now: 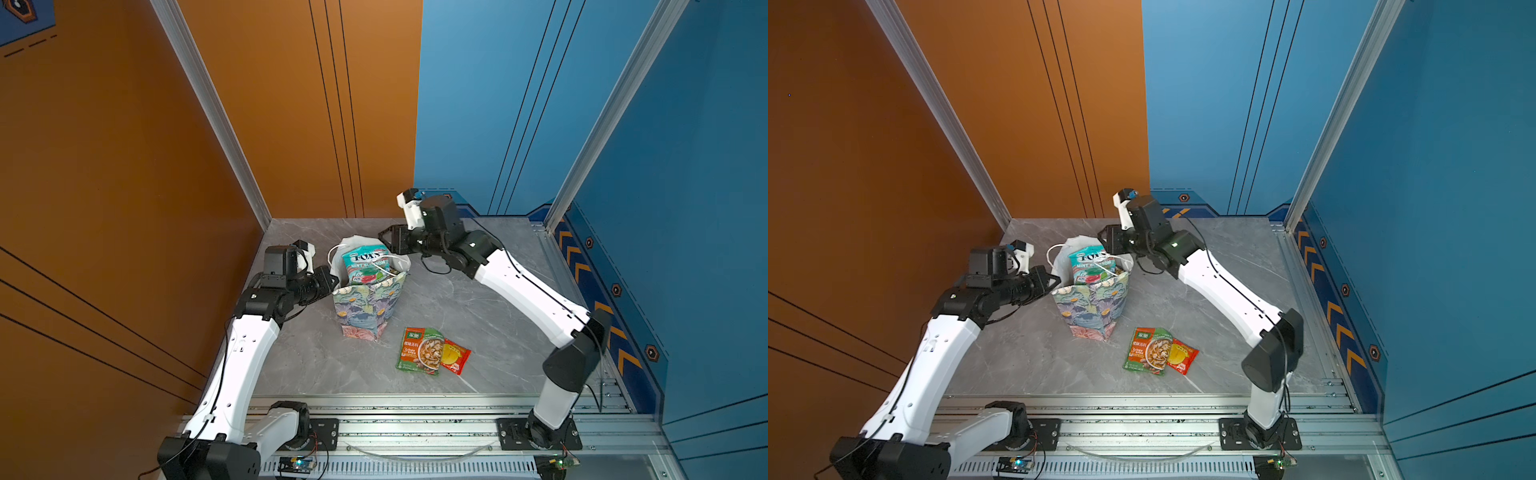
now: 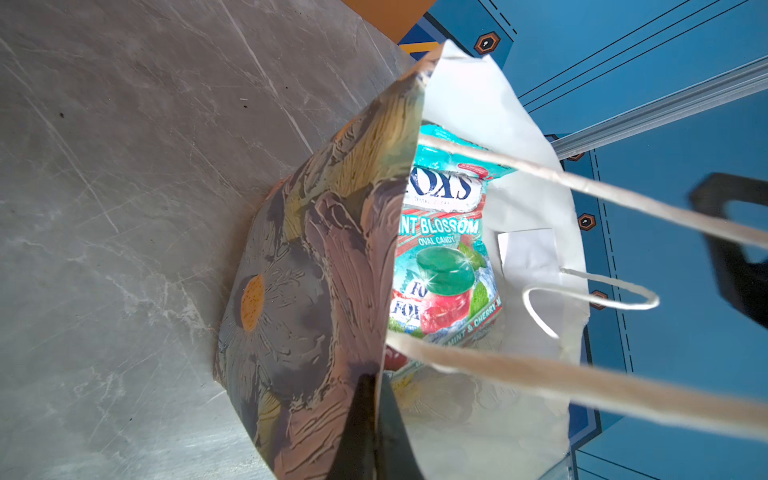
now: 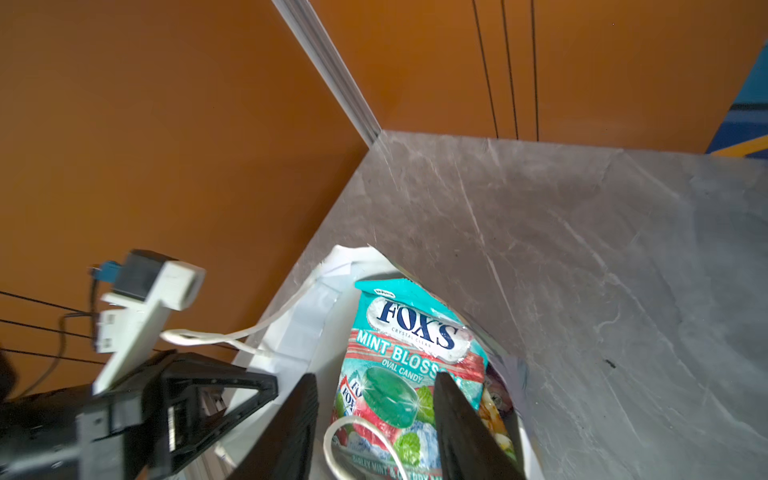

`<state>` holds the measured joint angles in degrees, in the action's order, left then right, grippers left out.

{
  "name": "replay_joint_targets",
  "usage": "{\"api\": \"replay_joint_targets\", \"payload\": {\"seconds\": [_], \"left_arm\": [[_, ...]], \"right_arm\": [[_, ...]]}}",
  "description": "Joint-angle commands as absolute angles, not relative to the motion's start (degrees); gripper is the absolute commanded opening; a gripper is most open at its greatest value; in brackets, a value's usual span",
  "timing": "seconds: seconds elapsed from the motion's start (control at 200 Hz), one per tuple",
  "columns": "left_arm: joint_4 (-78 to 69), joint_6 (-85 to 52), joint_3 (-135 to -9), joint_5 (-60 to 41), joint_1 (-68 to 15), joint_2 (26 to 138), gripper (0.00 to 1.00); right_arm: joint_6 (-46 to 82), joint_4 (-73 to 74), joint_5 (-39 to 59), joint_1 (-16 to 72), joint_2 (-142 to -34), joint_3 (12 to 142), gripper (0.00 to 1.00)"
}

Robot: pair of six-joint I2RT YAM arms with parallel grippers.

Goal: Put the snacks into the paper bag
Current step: 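Raise the right gripper out of the bag and move to the soup packet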

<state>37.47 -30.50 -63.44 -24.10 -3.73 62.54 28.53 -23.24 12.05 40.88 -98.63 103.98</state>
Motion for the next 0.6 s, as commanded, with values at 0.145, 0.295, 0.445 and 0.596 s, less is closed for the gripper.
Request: {"api": "replay_joint_targets", "payload": {"seconds": [0.145, 0.295, 0.445, 0.596], "left_arm": [[36.0, -30.4, -64.3, -26.3, -3.2, 60.6, 0.00], [36.0, -30.6, -64.2, -26.3, -3.2, 60.6, 0.00], [35.7, -30.6, -64.2, -26.3, -3.3, 60.7, 0.00], [35.7, -30.5, -64.3, -26.3, -3.3, 60.7, 0.00]], "right_arm": [[35.3, -17.5, 12.4, 36.3, -86.6, 82.5, 0.48], [38.9, -21.1, 11.0, 34.3, -78.4, 68.9, 0.48], [45.7, -23.1, 10.8, 34.0, -70.5, 54.5, 0.48], [54.6, -21.4, 11.3, 34.5, -62.3, 42.0, 0.48]]}}
